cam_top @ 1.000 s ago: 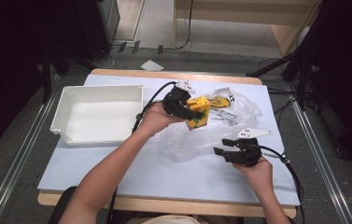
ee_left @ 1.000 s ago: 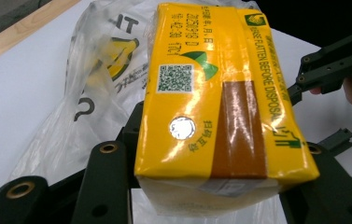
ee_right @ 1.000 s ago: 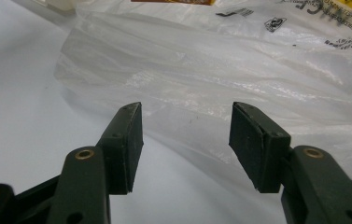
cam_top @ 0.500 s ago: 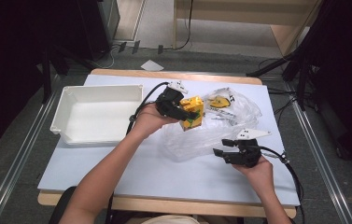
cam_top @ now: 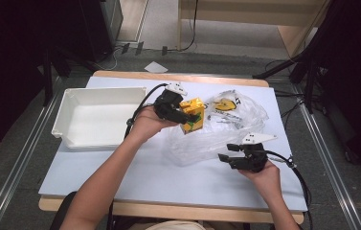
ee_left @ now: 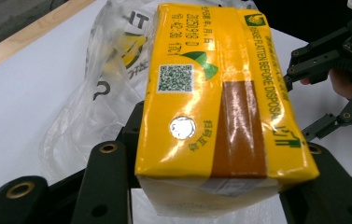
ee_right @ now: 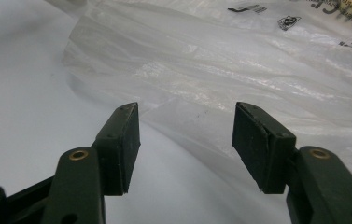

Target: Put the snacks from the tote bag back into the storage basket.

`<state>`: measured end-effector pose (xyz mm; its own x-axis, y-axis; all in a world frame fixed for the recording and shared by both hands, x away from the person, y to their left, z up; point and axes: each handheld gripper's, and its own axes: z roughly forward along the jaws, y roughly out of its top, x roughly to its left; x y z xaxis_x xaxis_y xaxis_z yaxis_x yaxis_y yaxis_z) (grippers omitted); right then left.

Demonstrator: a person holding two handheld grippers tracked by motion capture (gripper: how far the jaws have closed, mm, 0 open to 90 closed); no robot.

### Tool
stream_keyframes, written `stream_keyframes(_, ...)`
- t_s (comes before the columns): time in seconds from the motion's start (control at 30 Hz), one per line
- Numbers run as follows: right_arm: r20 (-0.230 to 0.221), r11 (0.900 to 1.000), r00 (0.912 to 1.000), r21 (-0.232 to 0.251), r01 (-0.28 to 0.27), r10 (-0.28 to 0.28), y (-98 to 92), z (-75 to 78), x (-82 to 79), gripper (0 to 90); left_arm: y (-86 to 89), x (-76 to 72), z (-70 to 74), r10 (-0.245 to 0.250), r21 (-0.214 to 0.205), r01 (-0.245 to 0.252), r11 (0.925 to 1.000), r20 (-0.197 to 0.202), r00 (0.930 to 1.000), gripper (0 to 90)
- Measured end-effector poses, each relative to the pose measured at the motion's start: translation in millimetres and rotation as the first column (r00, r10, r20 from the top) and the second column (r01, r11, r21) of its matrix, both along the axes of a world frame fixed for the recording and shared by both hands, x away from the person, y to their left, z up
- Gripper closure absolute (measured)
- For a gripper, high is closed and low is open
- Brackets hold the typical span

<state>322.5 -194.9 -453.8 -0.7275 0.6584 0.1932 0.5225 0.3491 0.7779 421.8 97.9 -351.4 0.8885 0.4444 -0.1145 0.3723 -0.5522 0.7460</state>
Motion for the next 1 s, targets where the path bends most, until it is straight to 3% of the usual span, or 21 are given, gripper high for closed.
stream_keyframes(0.37, -0.002, 1.0000, 1.0000, -0.002, 0.002, -0.002, -0.1, 0.3, -0.1, 43.1, 11.9, 0.6, 2.2, 0.011, 0.010, -0.011, 0.9999, -0.008, 0.9999, 52.7)
stream_keyframes(1.0, -0.016, 0.9998, 0.9999, 0.018, -0.004, 0.005, 0.6, -0.7, 4.1, 43.2, 38.9, -0.3, 13.7, 0.033, 0.017, -0.033, 0.9993, 0.020, 0.9992, 52.7)
